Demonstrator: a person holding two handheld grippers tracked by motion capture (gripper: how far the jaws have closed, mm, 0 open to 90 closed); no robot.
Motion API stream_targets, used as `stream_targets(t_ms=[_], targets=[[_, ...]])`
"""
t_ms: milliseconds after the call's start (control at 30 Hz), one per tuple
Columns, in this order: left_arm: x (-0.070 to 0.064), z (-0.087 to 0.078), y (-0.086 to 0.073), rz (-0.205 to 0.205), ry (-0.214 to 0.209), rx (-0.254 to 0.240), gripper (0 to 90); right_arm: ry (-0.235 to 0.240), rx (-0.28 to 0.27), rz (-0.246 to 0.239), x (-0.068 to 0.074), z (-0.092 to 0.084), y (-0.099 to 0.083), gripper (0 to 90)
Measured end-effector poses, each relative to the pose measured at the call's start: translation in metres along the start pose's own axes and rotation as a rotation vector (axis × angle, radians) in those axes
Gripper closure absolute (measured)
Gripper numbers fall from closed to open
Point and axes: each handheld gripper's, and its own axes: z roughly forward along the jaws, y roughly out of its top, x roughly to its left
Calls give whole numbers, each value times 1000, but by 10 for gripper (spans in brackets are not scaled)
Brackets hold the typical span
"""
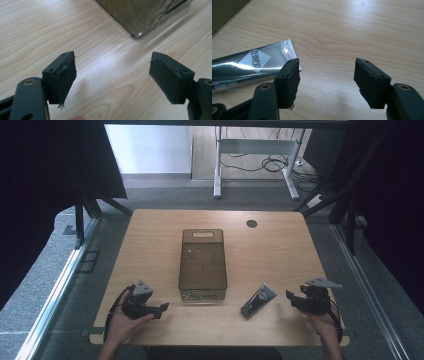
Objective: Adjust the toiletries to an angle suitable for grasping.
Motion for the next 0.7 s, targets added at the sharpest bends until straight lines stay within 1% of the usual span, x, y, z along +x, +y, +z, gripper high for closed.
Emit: stream_targets(t_ms=[67, 133, 267, 333, 400, 433, 467, 500, 533, 567, 600, 633, 667, 700], targets=[[-1, 0, 0, 1, -1, 1, 221, 11, 4, -3, 1, 0, 0, 417], [-2, -1, 1, 1, 0, -2, 221, 35, 8, -9, 2, -1, 1, 451], [-4, -3, 1, 4, 5, -5, 220, 41, 16, -17, 1, -2, 2, 457], [-4, -4, 3, 4, 6, -9, 220, 44, 20, -7, 0, -1, 2, 485], [-5, -5, 4, 4, 4, -10, 220, 50, 23, -8, 0, 0, 2, 490], [-5, -6, 4, 6, 5, -12, 220, 61, 41, -11, 3, 2, 2, 516], [-5, -7, 5, 8, 4, -12, 220, 61, 41, -11, 3, 2, 2, 516], [-6, -8, 6, 11, 1, -16, 219, 65, 47, -17, 3, 3, 2, 534], [-6, -9, 7, 12, 2, -19, 219, 75, 59, -23, 6, 2, 3, 577], [-6, -9, 7, 12, 1, -22, 219, 75, 59, -23, 6, 2, 3, 577], [-6, -9, 7, 11, 0, -21, 219, 90, 76, -44, 9, 0, 7, 611], [-6, -9, 6, 12, -3, -19, 219, 90, 76, -44, 9, 0, 7, 611], [-6, -8, 6, 14, -5, -15, 219, 97, 87, -61, 11, -2, 10, 619], [-6, -8, 5, 13, -7, -15, 219, 118, 132, -117, 17, -4, 17, 642]])
